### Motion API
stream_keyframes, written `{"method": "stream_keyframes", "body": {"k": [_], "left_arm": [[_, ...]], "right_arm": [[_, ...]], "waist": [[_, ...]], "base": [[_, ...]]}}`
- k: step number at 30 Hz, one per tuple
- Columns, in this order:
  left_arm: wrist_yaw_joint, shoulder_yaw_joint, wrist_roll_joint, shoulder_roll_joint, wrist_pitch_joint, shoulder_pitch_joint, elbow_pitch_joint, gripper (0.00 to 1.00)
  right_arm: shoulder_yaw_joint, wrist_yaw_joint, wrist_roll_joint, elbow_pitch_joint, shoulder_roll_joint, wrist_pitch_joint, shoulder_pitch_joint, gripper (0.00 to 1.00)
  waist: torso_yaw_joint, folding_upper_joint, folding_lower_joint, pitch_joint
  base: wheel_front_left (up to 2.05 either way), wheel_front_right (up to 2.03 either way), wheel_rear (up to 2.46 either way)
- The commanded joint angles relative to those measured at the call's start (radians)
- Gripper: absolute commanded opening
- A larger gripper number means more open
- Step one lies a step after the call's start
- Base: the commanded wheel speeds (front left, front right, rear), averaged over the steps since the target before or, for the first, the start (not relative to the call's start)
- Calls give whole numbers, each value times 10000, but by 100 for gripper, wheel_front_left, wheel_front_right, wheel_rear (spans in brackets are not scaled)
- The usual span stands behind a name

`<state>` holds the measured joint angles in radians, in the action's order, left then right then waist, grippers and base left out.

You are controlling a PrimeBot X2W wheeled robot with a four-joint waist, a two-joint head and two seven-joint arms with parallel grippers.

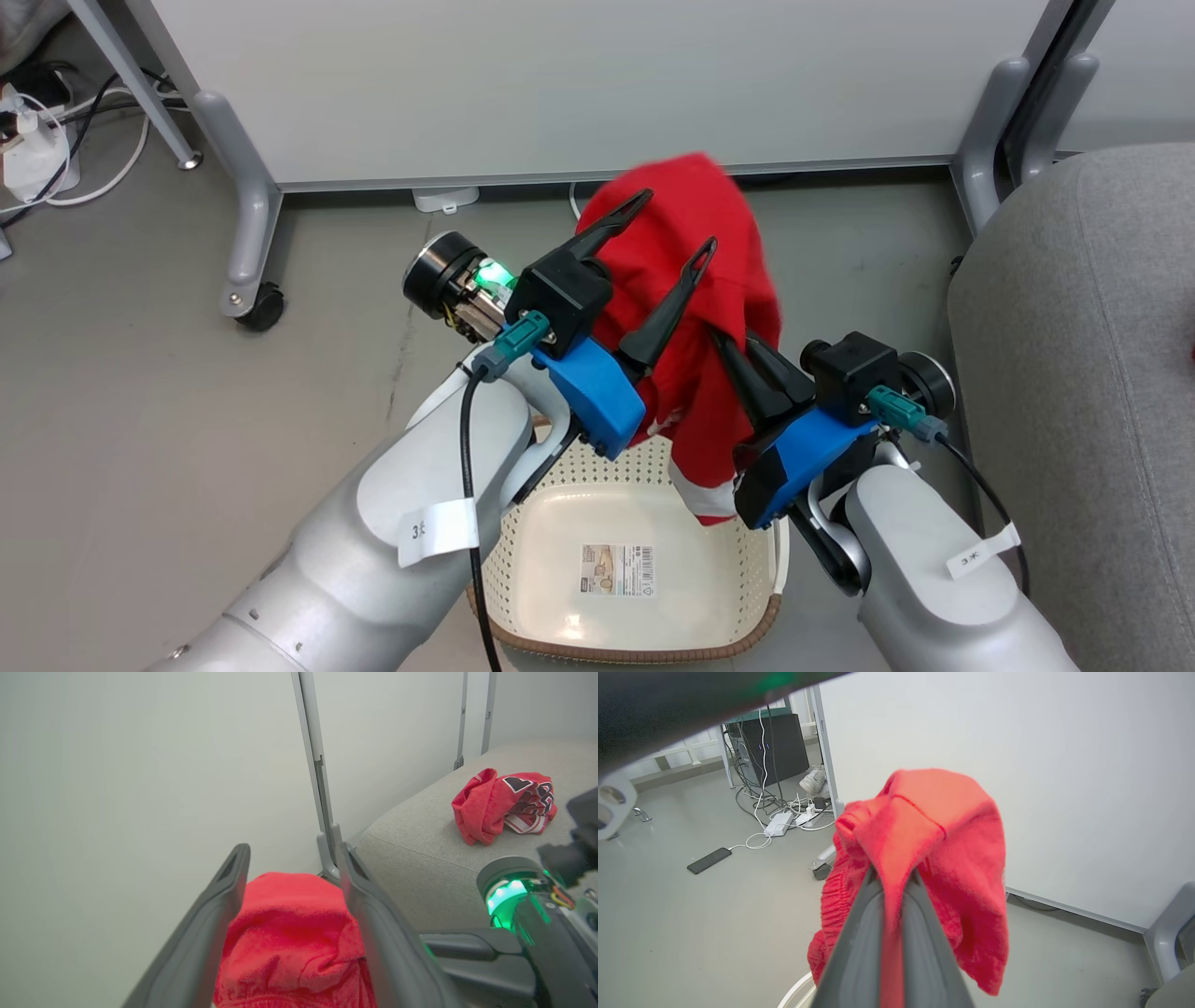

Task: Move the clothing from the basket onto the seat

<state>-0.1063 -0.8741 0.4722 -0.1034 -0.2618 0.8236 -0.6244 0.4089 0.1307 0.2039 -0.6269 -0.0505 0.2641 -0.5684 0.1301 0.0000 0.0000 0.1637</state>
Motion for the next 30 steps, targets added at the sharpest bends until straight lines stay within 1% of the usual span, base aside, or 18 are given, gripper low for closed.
{"method": "stream_keyframes", "body": {"k": [1, 9, 16, 23, 30], "left_arm": [[30, 76, -66, -12, -47, -98, -30, 100], [43, 206, -235, -34, -47, -254, 100, 100], [29, 342, -352, -134, -45, -527, 366, 100], [-29, 468, -444, -341, -38, -795, 741, 100], [-96, 486, -514, -422, -38, -997, 1026, 100]], "right_arm": [[-5, 1, 26, 70, 3, 4, 133, 0], [-130, 1, 121, 258, 3, 4, 316, 0], [-608, 1, 200, 654, -1, 4, 562, 0], [-1317, 1, 101, 1257, 0, 4, 801, 0], [-2032, 1, -95, 2072, 2, 4, 1046, 0]], "waist": [[-11, 0, 0, -18], [-154, 0, 0, -58], [-587, 0, 0, 25], [-1395, 0, 0, 227], [-2424, 0, 0, 534]], "base": [[0, 0, 0], [0, 0, 0], [0, 0, 0], [0, 0, 0], [0, 0, 0]]}}
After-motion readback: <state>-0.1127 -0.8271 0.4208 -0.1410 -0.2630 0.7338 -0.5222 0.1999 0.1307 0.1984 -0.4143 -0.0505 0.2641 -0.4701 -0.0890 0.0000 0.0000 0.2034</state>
